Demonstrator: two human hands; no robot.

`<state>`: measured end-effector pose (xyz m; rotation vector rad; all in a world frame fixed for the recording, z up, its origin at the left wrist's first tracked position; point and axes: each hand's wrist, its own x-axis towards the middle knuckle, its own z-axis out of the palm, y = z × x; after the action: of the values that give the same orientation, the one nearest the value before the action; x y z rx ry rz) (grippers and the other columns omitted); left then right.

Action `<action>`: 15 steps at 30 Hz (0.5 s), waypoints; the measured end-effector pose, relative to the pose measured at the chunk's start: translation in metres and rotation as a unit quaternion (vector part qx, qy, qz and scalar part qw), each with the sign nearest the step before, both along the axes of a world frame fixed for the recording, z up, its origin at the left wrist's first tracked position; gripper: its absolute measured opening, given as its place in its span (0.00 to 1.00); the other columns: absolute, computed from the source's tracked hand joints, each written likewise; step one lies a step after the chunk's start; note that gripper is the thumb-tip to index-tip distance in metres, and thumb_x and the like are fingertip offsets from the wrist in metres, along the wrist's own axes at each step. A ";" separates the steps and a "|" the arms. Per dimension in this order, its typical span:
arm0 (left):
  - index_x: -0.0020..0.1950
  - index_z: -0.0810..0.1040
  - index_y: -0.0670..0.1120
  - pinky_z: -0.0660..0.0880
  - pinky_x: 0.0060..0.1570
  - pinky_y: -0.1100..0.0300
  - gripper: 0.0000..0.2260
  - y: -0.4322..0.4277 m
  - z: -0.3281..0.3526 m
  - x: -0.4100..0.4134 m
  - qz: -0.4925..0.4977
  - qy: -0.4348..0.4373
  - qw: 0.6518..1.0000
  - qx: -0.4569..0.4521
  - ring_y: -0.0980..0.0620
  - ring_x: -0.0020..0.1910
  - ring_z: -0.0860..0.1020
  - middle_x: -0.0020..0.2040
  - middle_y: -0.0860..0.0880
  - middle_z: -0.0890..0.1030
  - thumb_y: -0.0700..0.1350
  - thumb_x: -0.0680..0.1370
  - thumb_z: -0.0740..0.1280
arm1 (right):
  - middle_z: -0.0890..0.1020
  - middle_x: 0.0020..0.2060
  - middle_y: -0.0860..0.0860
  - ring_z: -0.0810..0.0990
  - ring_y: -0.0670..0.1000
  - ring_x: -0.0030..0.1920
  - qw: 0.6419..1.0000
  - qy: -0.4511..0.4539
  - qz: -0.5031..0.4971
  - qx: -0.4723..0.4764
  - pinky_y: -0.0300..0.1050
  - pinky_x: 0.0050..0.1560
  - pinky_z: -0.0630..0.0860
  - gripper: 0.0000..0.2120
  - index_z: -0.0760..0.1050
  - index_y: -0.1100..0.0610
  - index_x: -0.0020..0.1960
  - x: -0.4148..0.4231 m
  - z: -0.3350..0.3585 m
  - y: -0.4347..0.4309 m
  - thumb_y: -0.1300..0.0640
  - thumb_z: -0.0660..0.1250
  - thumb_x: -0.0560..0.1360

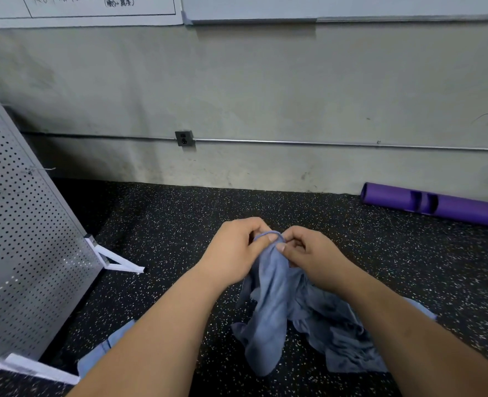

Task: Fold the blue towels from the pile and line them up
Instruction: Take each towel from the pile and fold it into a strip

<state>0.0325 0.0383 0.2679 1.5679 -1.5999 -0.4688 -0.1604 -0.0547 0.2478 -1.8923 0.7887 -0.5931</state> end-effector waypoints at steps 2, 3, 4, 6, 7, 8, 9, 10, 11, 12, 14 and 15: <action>0.47 0.83 0.54 0.78 0.47 0.48 0.06 0.001 0.001 0.000 0.012 -0.010 1.000 -0.016 0.52 0.43 0.81 0.42 0.53 0.83 0.53 0.82 0.71 | 0.85 0.42 0.57 0.82 0.55 0.42 1.000 0.003 0.008 0.003 0.61 0.51 0.82 0.05 0.81 0.47 0.50 0.000 -0.003 0.001 0.46 0.71 0.78; 0.46 0.83 0.54 0.78 0.48 0.48 0.06 0.001 0.003 -0.001 0.017 -0.008 0.999 -0.028 0.53 0.43 0.80 0.42 0.53 0.82 0.53 0.82 0.71 | 0.83 0.43 0.60 0.81 0.56 0.41 1.000 0.013 0.013 -0.006 0.62 0.49 0.81 0.10 0.81 0.48 0.50 -0.001 -0.005 0.001 0.43 0.71 0.76; 0.46 0.83 0.54 0.78 0.48 0.49 0.06 0.001 0.004 -0.002 0.024 -0.002 0.999 -0.037 0.53 0.43 0.80 0.42 0.53 0.82 0.52 0.82 0.72 | 0.82 0.42 0.62 0.78 0.54 0.40 0.999 0.029 0.020 -0.014 0.59 0.46 0.80 0.14 0.80 0.50 0.50 -0.002 -0.008 0.000 0.41 0.71 0.75; 0.46 0.84 0.53 0.78 0.48 0.51 0.06 0.001 0.007 -0.001 0.051 0.028 0.997 -0.058 0.53 0.43 0.80 0.43 0.53 0.82 0.52 0.82 0.72 | 0.79 0.36 0.59 0.74 0.50 0.37 0.996 0.073 0.031 -0.033 0.51 0.43 0.74 0.14 0.79 0.53 0.47 -0.005 -0.014 -0.003 0.42 0.72 0.76; 0.46 0.85 0.53 0.78 0.48 0.52 0.06 0.001 0.009 0.001 0.072 0.044 0.994 -0.074 0.54 0.43 0.80 0.43 0.54 0.82 0.51 0.82 0.72 | 0.77 0.33 0.54 0.72 0.48 0.36 0.994 0.095 0.032 -0.039 0.49 0.43 0.72 0.12 0.78 0.54 0.45 -0.007 -0.016 -0.005 0.45 0.72 0.78; 0.46 0.85 0.53 0.77 0.48 0.54 0.06 0.000 0.011 0.004 0.096 0.057 0.989 -0.092 0.55 0.44 0.81 0.44 0.55 0.83 0.50 0.82 0.72 | 0.75 0.32 0.48 0.71 0.46 0.35 0.992 0.113 0.028 -0.044 0.48 0.42 0.70 0.11 0.78 0.53 0.44 -0.010 -0.019 -0.008 0.48 0.72 0.79; 0.47 0.86 0.53 0.77 0.50 0.55 0.06 0.001 0.013 0.008 0.121 0.073 0.984 -0.108 0.56 0.46 0.81 0.45 0.55 0.83 0.50 0.82 0.72 | 0.75 0.31 0.45 0.70 0.46 0.34 0.990 0.129 0.021 -0.050 0.47 0.42 0.70 0.10 0.79 0.52 0.43 -0.013 -0.020 -0.010 0.49 0.72 0.80; 0.47 0.86 0.53 0.77 0.52 0.57 0.05 0.001 0.015 0.012 0.146 0.092 0.978 -0.120 0.57 0.47 0.82 0.46 0.56 0.84 0.49 0.82 0.72 | 0.75 0.31 0.43 0.70 0.45 0.34 0.988 0.143 0.013 -0.054 0.46 0.41 0.71 0.09 0.79 0.51 0.43 -0.016 -0.022 -0.013 0.50 0.72 0.81; 0.47 0.86 0.54 0.77 0.53 0.57 0.05 0.002 0.016 0.017 0.170 0.113 0.971 -0.129 0.58 0.48 0.82 0.47 0.56 0.85 0.49 0.82 0.72 | 0.75 0.31 0.43 0.70 0.44 0.33 0.987 0.152 0.006 -0.057 0.46 0.41 0.72 0.09 0.80 0.49 0.42 -0.018 -0.022 -0.015 0.50 0.72 0.81; 0.48 0.86 0.55 0.78 0.54 0.57 0.05 0.003 0.016 0.021 0.193 0.135 0.962 -0.136 0.58 0.48 0.82 0.47 0.55 0.85 0.50 0.82 0.72 | 0.76 0.30 0.42 0.71 0.44 0.32 0.985 0.160 0.000 -0.060 0.45 0.40 0.73 0.09 0.80 0.48 0.42 -0.021 -0.023 -0.018 0.51 0.72 0.81; 0.49 0.87 0.53 0.78 0.55 0.57 0.06 0.005 0.016 0.031 0.243 0.186 0.939 -0.156 0.59 0.47 0.83 0.48 0.55 0.87 0.51 0.83 0.72 | 0.78 0.30 0.42 0.73 0.43 0.31 0.979 0.192 -0.008 -0.073 0.45 0.39 0.75 0.08 0.80 0.47 0.43 -0.027 -0.024 -0.024 0.50 0.72 0.81; 0.49 0.88 0.51 0.79 0.54 0.57 0.07 0.006 0.016 0.036 0.270 0.208 0.925 -0.168 0.60 0.46 0.82 0.47 0.56 0.87 0.51 0.83 0.72 | 0.79 0.30 0.43 0.74 0.43 0.30 0.973 0.214 -0.015 -0.083 0.45 0.39 0.76 0.08 0.80 0.47 0.43 -0.031 -0.024 -0.027 0.49 0.73 0.81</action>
<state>0.0682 0.0442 0.2840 1.4424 -0.8243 -0.1885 -0.1910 -0.0816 0.2237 -2.2018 1.0709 -0.2734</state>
